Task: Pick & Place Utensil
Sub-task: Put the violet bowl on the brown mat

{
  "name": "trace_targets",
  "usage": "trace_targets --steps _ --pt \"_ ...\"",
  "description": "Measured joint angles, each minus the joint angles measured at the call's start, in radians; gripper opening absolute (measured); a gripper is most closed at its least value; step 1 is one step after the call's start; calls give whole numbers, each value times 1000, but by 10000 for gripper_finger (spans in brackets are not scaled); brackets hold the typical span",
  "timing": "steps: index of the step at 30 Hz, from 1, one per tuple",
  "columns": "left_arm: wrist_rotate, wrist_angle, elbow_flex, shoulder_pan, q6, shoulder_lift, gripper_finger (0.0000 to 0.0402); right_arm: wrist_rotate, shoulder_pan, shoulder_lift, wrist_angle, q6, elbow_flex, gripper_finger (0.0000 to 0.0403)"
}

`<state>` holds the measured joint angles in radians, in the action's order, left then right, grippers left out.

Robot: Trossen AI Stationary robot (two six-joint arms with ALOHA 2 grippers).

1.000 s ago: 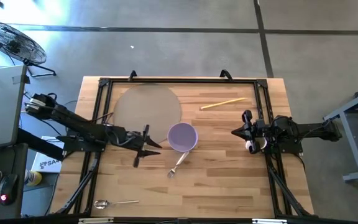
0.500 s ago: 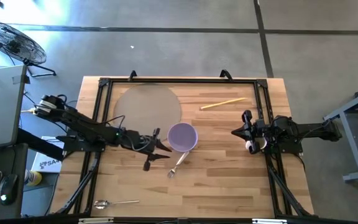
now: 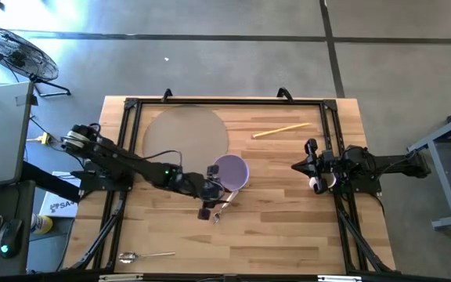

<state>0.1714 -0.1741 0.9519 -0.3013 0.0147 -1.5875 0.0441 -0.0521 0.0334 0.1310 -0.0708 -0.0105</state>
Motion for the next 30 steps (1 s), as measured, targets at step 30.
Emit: trace_targets --steps 30 --pt "104 109 60 46 3 -69 227 0 0 6 -18 0 0 5"
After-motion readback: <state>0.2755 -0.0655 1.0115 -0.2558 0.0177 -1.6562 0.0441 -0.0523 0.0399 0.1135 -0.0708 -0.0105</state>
